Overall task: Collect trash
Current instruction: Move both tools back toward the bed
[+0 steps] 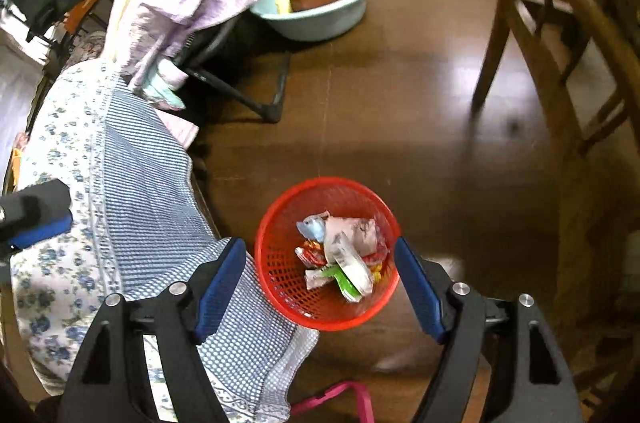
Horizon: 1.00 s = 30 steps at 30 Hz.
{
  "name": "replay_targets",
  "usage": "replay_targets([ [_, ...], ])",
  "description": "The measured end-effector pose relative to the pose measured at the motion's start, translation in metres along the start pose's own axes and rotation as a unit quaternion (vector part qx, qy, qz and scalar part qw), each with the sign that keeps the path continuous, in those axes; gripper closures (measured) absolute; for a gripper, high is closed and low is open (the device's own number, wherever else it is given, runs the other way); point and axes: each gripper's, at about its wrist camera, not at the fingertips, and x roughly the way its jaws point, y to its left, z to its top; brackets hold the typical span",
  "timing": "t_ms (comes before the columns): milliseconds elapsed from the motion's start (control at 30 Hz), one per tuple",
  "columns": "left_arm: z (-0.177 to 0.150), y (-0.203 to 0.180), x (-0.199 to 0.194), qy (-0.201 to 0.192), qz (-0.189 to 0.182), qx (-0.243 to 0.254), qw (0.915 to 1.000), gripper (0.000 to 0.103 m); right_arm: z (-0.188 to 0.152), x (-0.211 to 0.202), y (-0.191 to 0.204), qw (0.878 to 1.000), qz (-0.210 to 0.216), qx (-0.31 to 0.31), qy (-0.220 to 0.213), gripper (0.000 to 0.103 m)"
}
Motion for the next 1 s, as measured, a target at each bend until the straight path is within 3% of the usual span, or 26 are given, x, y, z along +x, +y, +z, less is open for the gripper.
replay_targets([
  [100,0.002,0.018,-0.032,-0.04,0.017,-0.011,0.999,0.036,0.009,-0.018,0.023,0.999,0.004,-0.024,-0.02,0.028],
  [333,-0.003,0.063,-0.084,-0.088,0.028,-0.029,0.9953,0.033,0.023,-0.042,0.084,0.995,0.02,-0.08,-0.048,0.027],
  [467,-0.012,0.106,-0.114,-0.122,0.061,-0.044,0.9897,0.031,0.031,-0.055,0.13,0.99,0.029,-0.126,-0.064,0.027],
  [800,-0.022,0.225,-0.155,-0.156,0.118,-0.12,0.9734,0.031,0.051,-0.061,0.262,0.97,0.062,-0.217,-0.094,0.021],
  [1000,-0.02,0.274,-0.162,-0.164,0.128,-0.151,0.9664,0.031,0.061,-0.051,0.333,0.958,0.071,-0.261,-0.095,0.02],
])
